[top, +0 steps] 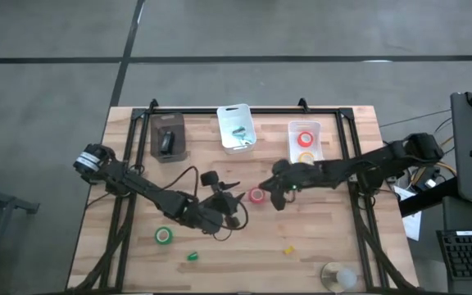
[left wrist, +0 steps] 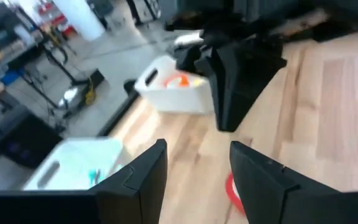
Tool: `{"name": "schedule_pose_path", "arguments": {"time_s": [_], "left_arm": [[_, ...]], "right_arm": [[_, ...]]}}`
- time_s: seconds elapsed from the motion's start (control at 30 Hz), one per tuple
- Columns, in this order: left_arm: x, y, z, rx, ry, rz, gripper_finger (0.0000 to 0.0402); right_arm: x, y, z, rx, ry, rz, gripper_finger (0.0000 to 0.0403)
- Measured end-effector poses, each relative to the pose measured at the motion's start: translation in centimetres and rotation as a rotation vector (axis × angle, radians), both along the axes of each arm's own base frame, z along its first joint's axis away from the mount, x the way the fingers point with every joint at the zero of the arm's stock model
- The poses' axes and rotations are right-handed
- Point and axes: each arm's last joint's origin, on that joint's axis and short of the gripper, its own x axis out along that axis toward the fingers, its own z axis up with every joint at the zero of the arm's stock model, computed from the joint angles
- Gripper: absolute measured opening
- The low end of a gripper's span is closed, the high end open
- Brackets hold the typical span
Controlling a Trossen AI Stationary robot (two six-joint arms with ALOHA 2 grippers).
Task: Pick and place Stapler, Stapler remover, tape
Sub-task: Put the red tape into the right white bin
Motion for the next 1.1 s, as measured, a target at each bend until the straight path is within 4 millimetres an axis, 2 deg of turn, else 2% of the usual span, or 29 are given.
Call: {"name": "schedule_pose_path", "arguments": {"time_s": [0.17, 0.4, 0.53, 0.67, 0.9, 1.1], "left_arm": [[-1.2, 0.0, -0.2, -0.119, 0.004, 0.03, 0.0177], [-3.0, 0.3, -0.5, -0.244, 0.015, -0.038, 0.0177], [-4.2, 0.8, -1.0, -0.273, 0.002, -0.035, 0.0177], [-5.4, 1.1, -1.6, -0.305, -0.031, -0.04, 0.0177], [-6.9, 1.7, -2.4, -0.334, -0.094, -0.046, 0.0177], [-7.6, 2.0, -2.8, -0.345, -0.117, -0.052, 0.0177]], "right_arm": [[1.5, 0.3, -0.8, -0.017, 0.218, 0.001, 0.0091], [3.8, 0.3, -1.5, -0.108, 0.429, -0.024, 0.0179], [5.1, 0.1, -2.7, -0.123, 0.509, -0.027, 0.0202], [6.0, -0.3, -4.2, -0.133, 0.591, -0.033, 0.0202], [7.1, -0.6, -6.0, -0.164, 0.663, -0.011, 0.0178], [7.3, -0.6, -6.0, -0.182, 0.665, 0.01, 0.0123]]}}
